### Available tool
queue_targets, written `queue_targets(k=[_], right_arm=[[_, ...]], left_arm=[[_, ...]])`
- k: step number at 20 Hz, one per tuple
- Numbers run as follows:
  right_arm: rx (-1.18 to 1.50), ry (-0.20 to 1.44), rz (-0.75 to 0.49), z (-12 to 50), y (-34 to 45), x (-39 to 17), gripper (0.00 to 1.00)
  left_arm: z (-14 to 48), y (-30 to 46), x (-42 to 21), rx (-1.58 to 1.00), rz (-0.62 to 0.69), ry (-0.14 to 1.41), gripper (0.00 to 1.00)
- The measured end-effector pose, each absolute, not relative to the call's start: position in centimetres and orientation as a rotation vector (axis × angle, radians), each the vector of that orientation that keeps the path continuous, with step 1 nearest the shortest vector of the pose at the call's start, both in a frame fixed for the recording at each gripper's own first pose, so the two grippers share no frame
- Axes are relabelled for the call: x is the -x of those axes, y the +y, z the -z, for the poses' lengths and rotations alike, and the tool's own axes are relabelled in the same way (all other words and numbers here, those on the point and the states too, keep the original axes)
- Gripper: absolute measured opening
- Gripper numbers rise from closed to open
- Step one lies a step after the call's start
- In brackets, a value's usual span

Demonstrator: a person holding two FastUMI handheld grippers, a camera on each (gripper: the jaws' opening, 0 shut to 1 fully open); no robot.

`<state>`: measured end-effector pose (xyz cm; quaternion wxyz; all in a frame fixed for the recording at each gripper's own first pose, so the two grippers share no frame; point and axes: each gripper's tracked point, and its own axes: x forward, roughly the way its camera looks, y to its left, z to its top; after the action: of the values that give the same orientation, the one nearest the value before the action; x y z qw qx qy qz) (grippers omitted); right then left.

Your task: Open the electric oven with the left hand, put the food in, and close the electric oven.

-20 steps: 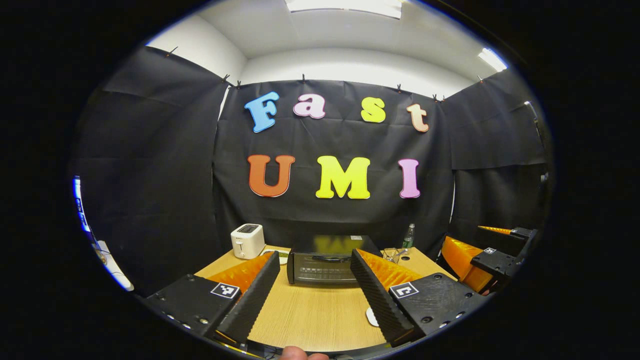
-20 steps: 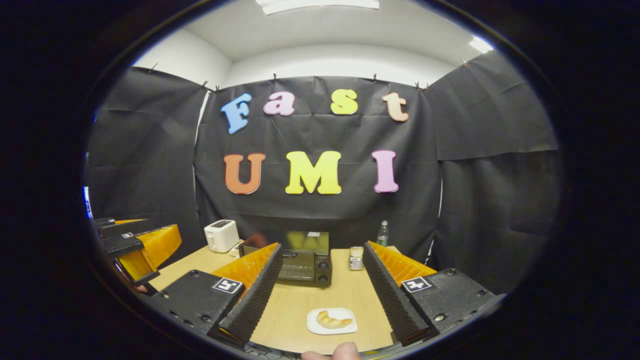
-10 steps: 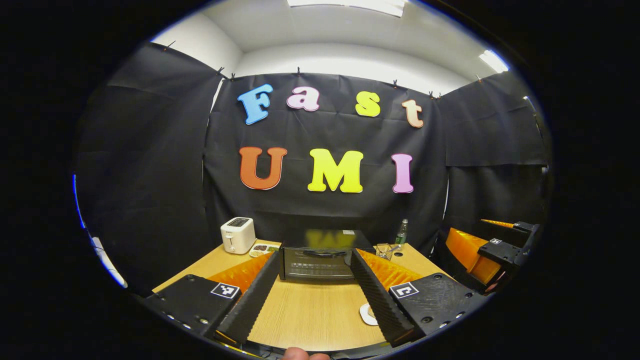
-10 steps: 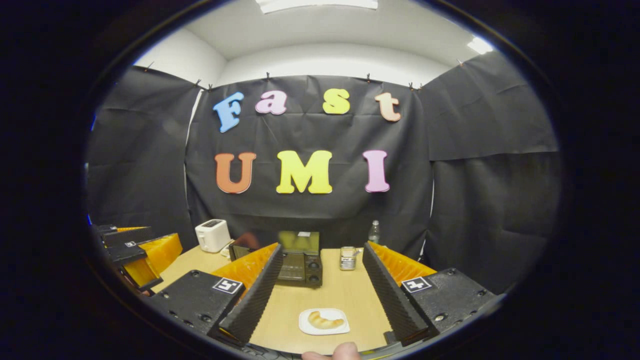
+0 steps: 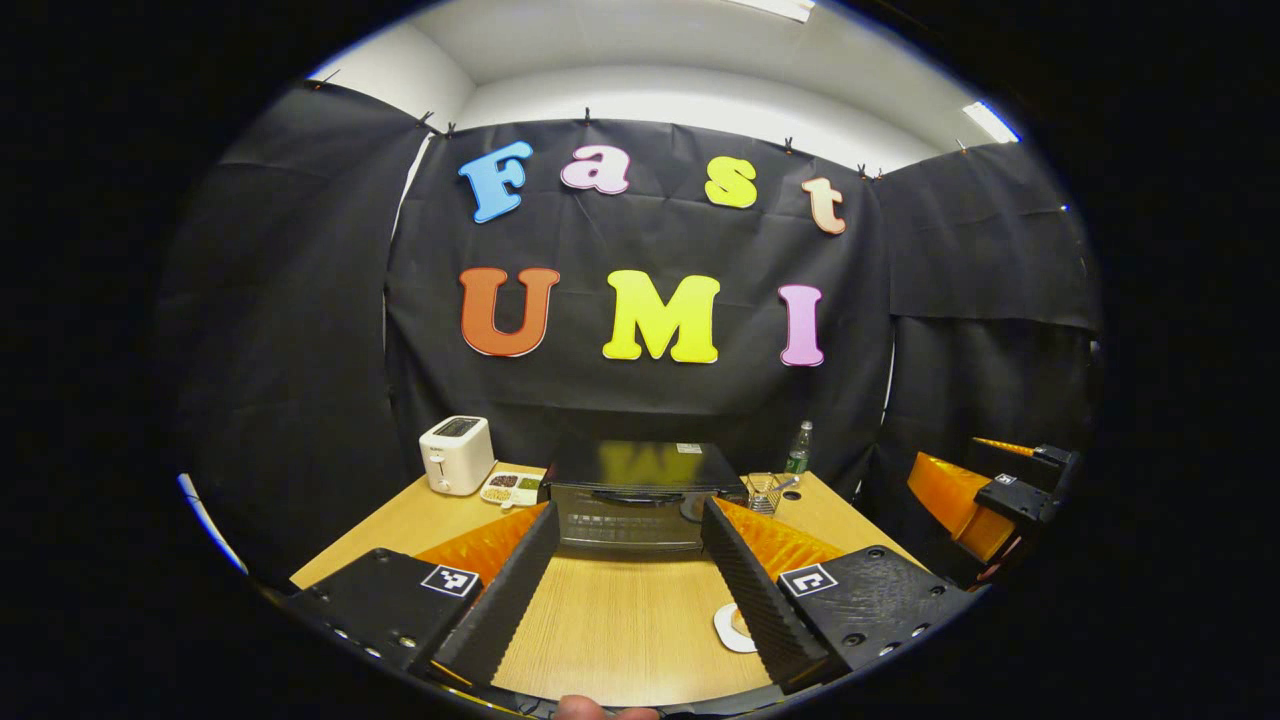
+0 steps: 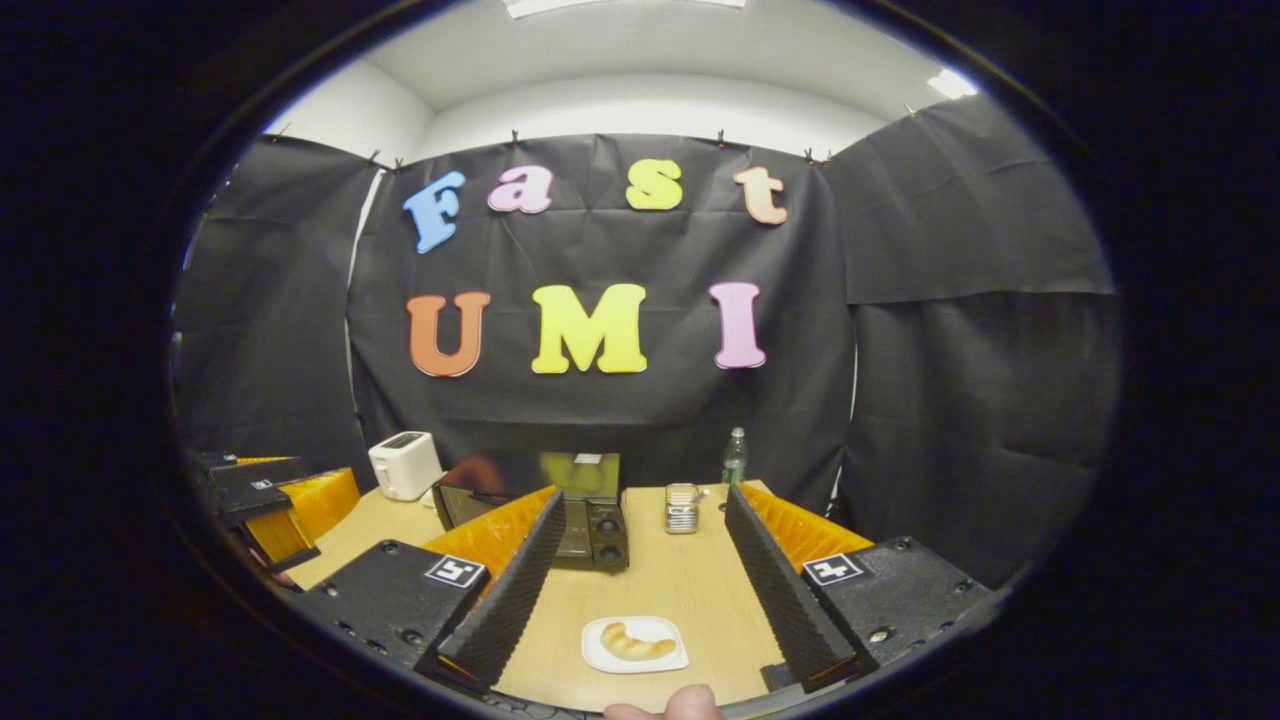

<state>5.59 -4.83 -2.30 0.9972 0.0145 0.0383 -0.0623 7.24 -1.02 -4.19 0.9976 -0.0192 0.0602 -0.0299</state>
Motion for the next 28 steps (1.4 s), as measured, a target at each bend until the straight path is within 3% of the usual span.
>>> queue_targets(k=[9,17,26,27,28], right_arm=[[-0.084,0.107,0.173,3.6,-10.6,-12.8,0.99],[-0.094,0.209,0.220,8.2,-17.2,-18.4,0.99],[-0.101,0.274,0.261,9.8,-20.2,-19.4,0.99],[-0.103,0.270,0.267,9.6,-20.2,-19.1,0.99],[-0.104,0.268,0.269,9.6,-20.2,-18.9,0.99]], left_arm=[[6.0,-2.8,-18.4,0.009,0.082,0.214,0.93],[12.8,-3.7,-29.2,-0.016,0.046,0.355,0.94],[18.2,-3.3,-32.6,-0.055,0.006,0.442,0.94],[18.3,-3.4,-32.4,-0.043,0.003,0.441,0.86],[18.4,-3.3,-32.6,-0.023,0.001,0.433,0.96]])
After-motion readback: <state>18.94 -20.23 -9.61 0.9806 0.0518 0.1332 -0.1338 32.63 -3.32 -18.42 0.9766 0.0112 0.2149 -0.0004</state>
